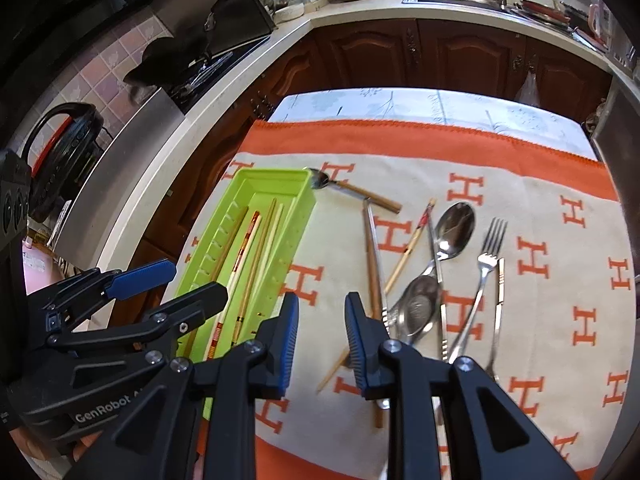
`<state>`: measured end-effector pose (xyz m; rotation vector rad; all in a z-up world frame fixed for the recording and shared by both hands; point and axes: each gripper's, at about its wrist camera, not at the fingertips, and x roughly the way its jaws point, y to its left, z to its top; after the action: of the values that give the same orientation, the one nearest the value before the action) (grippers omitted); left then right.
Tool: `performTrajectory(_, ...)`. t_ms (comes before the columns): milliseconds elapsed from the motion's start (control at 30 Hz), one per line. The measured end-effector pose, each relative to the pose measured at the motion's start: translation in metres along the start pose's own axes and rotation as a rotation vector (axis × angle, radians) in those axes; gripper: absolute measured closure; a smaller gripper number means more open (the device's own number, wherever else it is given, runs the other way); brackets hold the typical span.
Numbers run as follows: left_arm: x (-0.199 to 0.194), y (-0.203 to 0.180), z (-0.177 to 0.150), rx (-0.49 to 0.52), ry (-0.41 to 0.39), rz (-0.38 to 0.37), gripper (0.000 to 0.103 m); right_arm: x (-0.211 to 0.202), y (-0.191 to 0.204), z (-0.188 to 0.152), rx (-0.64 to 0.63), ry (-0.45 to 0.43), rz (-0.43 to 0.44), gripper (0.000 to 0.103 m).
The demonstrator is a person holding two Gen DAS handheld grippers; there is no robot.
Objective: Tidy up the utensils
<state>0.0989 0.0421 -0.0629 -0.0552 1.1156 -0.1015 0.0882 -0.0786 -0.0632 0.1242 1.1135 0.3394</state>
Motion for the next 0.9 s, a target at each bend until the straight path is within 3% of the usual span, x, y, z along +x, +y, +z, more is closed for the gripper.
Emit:
performTrajectory(333,0.001,-0.031,0.02,0.013,-0.018,-0.048,0.047,-0.013,-0.029,0.012,-0.001,-0.03,-0.02,0.079)
performTrajectory(600,0.036,-0.046,0.036,-0.025,0.016,-0.097,0.048,-0.002,-0.059,0.021,0.033,-0.002,-0.01,0.079)
performTrajectory(700,0.061,-0.047,0.037,-0.069,0.067,-0.128,0.058,0.007,-0.069,0.021,0.05,0.023,0.011,0.079)
performTrajectory(767,0.079,-0.047,0.036,-0.093,0.104,-0.148,0.07,0.013,-0.075,0.02,0.058,0.036,0.017,0.079)
performTrajectory(900,0.113,-0.047,0.032,-0.141,0.172,-0.144,0.083,0.023,-0.087,0.019,0.086,0.061,0.036,0.079)
